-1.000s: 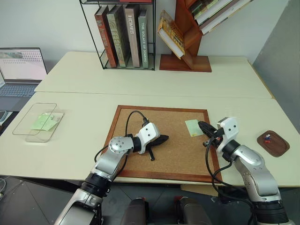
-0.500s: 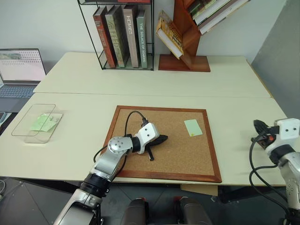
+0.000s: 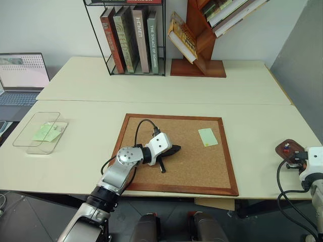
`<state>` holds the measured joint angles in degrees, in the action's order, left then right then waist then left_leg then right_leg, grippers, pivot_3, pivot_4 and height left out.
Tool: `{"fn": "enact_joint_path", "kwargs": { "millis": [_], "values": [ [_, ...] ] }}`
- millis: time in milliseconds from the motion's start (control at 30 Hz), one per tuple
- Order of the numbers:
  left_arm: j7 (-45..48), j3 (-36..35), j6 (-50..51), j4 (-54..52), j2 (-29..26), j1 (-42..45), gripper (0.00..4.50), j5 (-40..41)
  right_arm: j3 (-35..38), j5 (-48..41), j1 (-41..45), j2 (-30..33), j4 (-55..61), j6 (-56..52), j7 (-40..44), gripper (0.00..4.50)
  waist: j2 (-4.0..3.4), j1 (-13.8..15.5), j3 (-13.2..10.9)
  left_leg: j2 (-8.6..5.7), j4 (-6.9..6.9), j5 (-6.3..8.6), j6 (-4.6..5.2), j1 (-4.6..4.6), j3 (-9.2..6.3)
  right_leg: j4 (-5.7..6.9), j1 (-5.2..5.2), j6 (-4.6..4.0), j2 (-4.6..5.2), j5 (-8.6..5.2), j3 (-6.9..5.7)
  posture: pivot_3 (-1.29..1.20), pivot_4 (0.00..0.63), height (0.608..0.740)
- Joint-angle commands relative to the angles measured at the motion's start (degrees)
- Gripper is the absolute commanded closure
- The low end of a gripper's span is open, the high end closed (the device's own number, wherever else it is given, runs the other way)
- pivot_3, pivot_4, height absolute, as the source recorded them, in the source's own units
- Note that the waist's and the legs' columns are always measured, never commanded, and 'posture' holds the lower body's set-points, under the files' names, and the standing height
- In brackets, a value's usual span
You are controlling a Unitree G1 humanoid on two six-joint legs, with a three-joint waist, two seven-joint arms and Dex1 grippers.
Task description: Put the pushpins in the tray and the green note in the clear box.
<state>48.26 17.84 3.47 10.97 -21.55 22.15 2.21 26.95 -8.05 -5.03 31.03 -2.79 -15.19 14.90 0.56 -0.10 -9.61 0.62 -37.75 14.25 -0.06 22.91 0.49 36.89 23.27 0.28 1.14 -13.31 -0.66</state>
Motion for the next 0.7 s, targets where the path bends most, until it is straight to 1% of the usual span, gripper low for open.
{"fn": "enact_joint_path", "kwargs": {
  "millis": [33, 167, 267, 333, 400, 433, 533, 700],
  "values": [
    [0.0, 1.2, 1.3, 2.1, -0.9, -1.6, 4.5, -2.2, 1.5, -1.3, 1.2, 0.0, 0.9, -1.0, -0.7, 2.83, 0.01, 0.0, 0.0, 0.0, 0.0, 0.0, 0.0, 0.0, 0.0, 0.0, 0.0, 0.0, 0.0, 0.0, -0.01, 0.0, 0.15, 0.74],
    [0.0, 1.2, 1.2, 2.0, -0.9, -1.6, 4.5, -2.3, 2.0, -2.4, 1.8, -0.5, 1.5, -2.0, -1.0, 1.86, 0.01, 0.0, 0.0, 0.0, 0.0, 0.0, 0.0, 0.0, 0.0, -0.01, 0.0, 0.0, 0.0, 0.0, -0.01, 0.0, 0.15, 0.74],
    [0.1, 1.2, 1.0, 2.1, -1.0, -1.6, 4.5, -2.3, 3.2, -3.8, 2.3, -0.9, 2.2, -2.0, -1.1, 1.3, 0.01, 0.0, 0.0, 0.0, 0.0, 0.0, 0.0, 0.01, -0.01, -0.02, 0.0, 0.0, 0.0, 0.0, -0.01, 0.0, 0.15, 0.74],
    [0.1, 1.3, 1.0, 2.1, -1.0, -1.6, 4.5, -2.3, 4.8, -6.3, 3.0, -1.6, 3.1, -0.6, -0.5, 0.91, 0.01, 0.0, 0.0, 0.0, 0.0, 0.0, 0.0, 0.0, -0.01, -0.01, 0.0, 0.0, 0.0, 0.0, -0.01, 0.0, 0.15, 0.74],
    [0.2, 1.3, 0.9, 2.2, -1.0, -1.6, 4.5, -2.4, 6.3, -9.3, 3.4, -1.9, 4.5, -0.9, 0.7, 0.61, 0.0, 0.0, 0.0, 0.01, 0.01, 0.0, 0.0, 0.01, -0.02, -0.01, 0.0, 0.0, 0.0, 0.0, -0.02, 0.0, 0.15, 0.74],
    [0.2, 1.3, 0.9, 2.2, -1.0, -1.6, 4.5, -2.4, 6.6, -10.2, 3.4, -1.9, 4.9, -0.9, 1.3, 0.38, -0.02, 0.0, 0.0, 0.01, 0.0, 0.0, 0.0, 0.01, -0.01, -0.01, 0.0, 0.0, 0.0, 0.0, -0.01, 0.0, 0.15, 0.74],
    [0.4, 1.4, 0.8, 2.4, -1.0, -1.4, 4.5, -2.4, 8.0, -13.7, 3.7, -1.7, 6.5, -1.3, 3.3, 0.38, -0.02, 0.0, 0.0, 0.0, 0.01, 0.0, 0.0, 0.01, -0.01, -0.02, 0.0, 0.0, 0.0, 0.0, -0.01, 0.0, 0.15, 0.74],
    [0.5, 1.4, 0.8, 2.4, -1.1, -1.4, 4.5, -2.4, 8.3, -16.2, 4.5, -1.2, 9.3, -0.3, 5.1, 0.38, -0.02, 0.0, 0.0, 0.0, 0.01, 0.0, 0.0, 0.02, -0.04, -0.02, 0.0, 0.0, 0.0, 0.0, -0.02, 0.0, 0.15, 0.74]
  ]
}}
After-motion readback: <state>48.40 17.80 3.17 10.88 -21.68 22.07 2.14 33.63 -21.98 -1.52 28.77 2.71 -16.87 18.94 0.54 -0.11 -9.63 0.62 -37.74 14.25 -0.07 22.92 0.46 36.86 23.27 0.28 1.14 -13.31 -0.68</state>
